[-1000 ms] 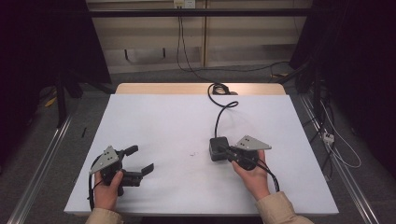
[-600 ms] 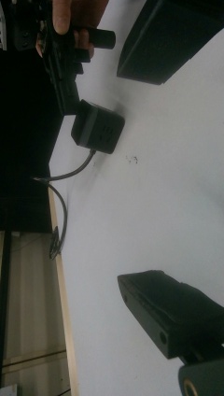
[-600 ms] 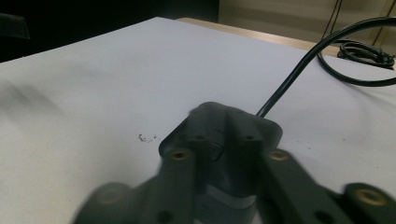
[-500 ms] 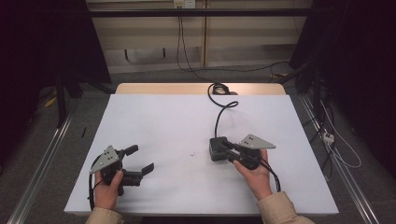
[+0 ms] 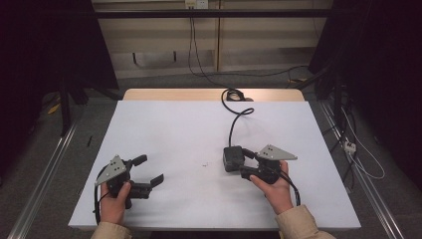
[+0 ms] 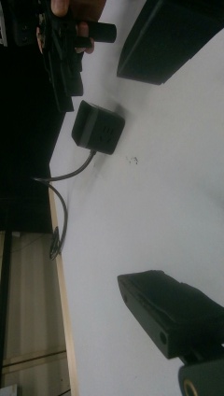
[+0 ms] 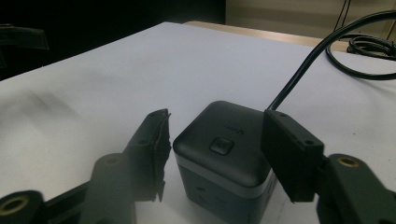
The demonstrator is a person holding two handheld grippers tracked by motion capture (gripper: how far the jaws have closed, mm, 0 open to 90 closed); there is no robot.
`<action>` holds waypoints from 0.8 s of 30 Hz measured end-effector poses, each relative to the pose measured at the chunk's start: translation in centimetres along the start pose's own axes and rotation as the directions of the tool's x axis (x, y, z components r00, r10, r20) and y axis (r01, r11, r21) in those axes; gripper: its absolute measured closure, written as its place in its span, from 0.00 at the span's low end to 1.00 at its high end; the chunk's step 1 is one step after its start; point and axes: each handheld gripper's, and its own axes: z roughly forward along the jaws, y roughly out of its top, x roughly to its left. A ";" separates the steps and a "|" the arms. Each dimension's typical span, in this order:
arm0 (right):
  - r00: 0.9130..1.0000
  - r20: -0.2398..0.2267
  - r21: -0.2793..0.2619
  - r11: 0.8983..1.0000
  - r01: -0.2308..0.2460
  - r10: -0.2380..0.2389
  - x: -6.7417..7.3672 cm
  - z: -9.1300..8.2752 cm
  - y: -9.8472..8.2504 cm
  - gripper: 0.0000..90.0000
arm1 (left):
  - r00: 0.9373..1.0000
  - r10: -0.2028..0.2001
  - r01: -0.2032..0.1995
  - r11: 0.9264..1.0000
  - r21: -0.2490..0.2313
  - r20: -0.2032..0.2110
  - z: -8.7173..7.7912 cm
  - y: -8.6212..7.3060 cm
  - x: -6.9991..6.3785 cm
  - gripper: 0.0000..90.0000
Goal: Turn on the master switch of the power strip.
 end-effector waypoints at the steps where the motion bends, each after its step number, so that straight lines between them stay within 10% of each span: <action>1: 1.000 0.000 -0.004 1.000 0.004 -0.004 0.0 -0.1 0.0 0.41 | 1.000 0.000 0.000 1.000 0.001 0.001 0.0 0.0 0.0 0.03; 24: 1.000 -0.005 0.002 1.000 0.006 -0.006 -0.7 -2.8 -1.2 0.22 | 1.000 -0.003 0.003 1.000 0.009 0.001 0.0 -0.2 0.0 0.03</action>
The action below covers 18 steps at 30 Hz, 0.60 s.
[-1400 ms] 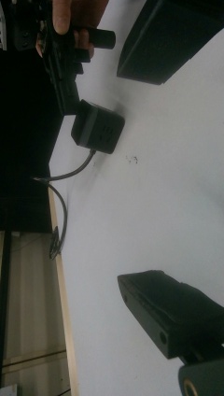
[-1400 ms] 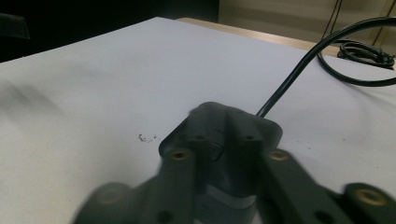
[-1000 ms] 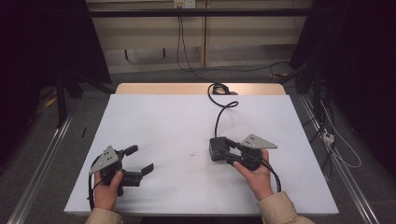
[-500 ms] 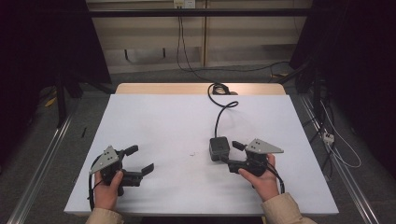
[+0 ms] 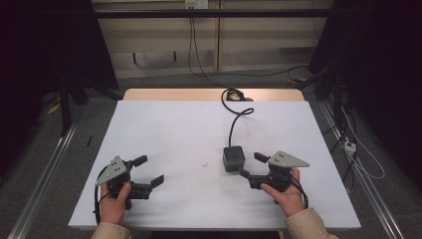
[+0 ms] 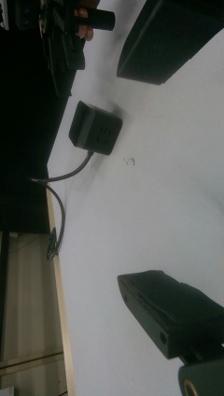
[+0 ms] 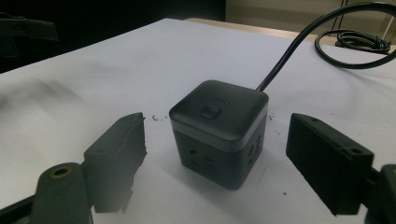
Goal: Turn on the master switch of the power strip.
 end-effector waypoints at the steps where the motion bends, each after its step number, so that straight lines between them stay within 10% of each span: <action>1: 1.000 0.000 0.001 1.000 -0.001 0.001 -0.1 -0.1 -0.1 0.22 | 1.000 0.000 0.000 1.000 -0.001 0.000 0.0 0.0 0.0 0.03; 18: 1.000 0.005 -0.005 1.000 -0.004 0.004 -1.0 -2.1 -0.9 0.21 | 1.000 -0.004 0.004 1.000 0.005 0.000 0.1 -0.1 -0.1 0.03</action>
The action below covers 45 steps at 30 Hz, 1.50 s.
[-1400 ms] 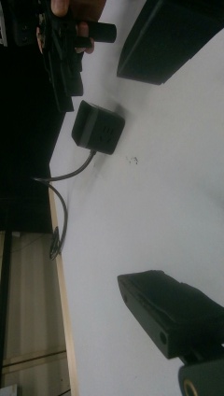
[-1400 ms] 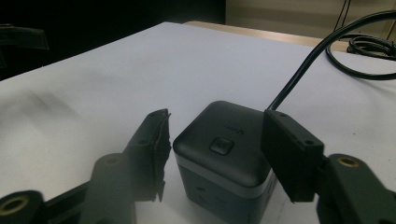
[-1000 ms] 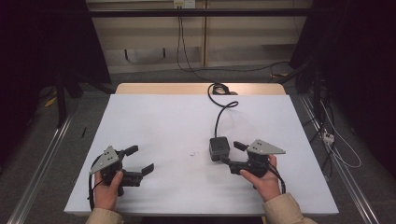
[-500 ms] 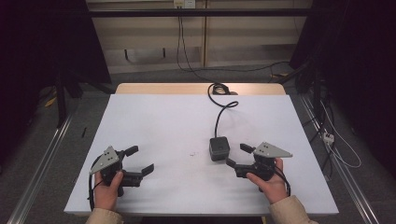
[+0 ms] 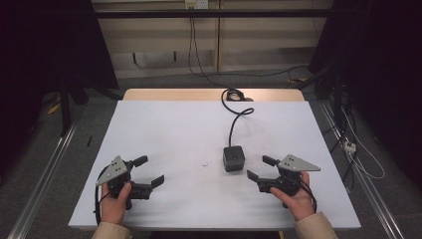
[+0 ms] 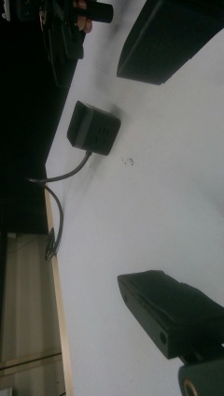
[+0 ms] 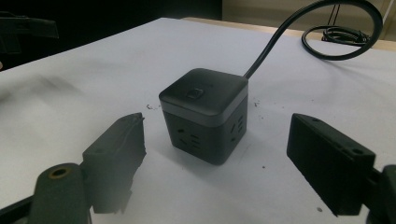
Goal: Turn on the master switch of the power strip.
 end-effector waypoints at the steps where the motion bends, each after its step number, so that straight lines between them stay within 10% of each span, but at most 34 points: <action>1: 1.000 0.005 0.000 1.000 -0.002 0.002 0.0 -0.1 0.0 0.21 | 1.000 0.001 -0.001 1.000 0.001 -0.001 0.0 0.0 0.0 0.03; 45: 0.999 0.041 0.021 1.000 0.008 -0.009 -1.2 -3.0 -1.6 0.20 | 1.000 0.006 -0.006 1.000 0.007 -0.004 0.1 0.0 0.0 0.03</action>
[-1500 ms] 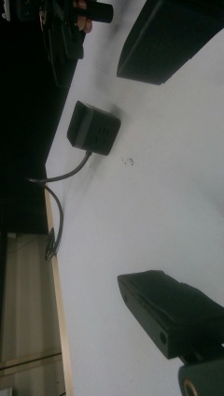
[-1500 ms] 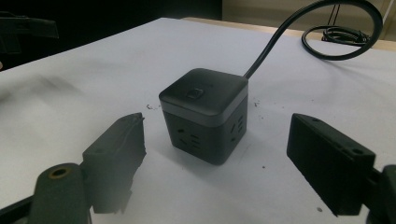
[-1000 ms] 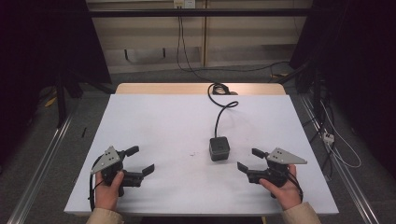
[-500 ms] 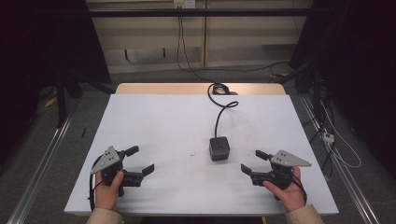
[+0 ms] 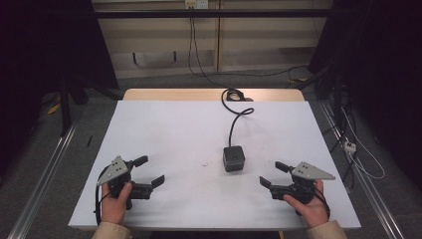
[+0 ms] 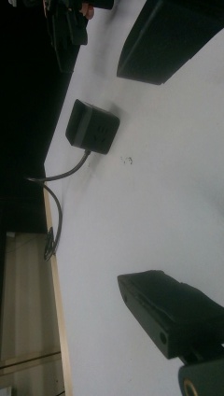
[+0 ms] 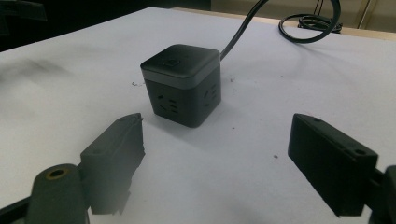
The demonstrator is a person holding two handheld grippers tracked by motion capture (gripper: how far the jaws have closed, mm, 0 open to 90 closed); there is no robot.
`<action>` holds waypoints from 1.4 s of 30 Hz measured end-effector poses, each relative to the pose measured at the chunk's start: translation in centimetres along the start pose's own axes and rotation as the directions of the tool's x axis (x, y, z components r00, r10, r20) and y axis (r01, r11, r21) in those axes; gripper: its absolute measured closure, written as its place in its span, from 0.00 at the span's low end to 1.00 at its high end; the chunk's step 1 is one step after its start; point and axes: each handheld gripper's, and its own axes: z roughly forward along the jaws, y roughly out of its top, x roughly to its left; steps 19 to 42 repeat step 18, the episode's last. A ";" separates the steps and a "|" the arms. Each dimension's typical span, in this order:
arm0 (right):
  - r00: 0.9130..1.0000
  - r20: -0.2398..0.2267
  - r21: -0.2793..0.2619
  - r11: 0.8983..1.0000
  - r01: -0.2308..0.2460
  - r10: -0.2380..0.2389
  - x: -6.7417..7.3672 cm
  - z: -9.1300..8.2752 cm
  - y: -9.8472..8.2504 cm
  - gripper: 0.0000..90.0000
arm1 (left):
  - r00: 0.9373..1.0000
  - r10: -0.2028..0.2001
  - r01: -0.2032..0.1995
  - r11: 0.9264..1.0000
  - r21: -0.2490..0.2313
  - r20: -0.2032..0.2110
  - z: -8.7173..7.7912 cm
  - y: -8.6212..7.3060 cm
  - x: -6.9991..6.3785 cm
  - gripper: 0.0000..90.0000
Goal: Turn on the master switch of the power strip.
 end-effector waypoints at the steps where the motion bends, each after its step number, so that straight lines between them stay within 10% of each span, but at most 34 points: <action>1: 1.000 0.002 0.001 1.000 -0.001 0.001 0.0 0.0 0.0 0.20 | 1.000 0.002 -0.002 1.000 0.000 0.000 0.0 0.0 0.0 0.03; 42: 1.000 0.013 0.008 1.000 0.002 -0.003 -0.4 -0.6 -0.5 0.19 | 1.000 -0.005 0.005 1.000 0.003 -0.008 0.1 0.0 0.1 0.03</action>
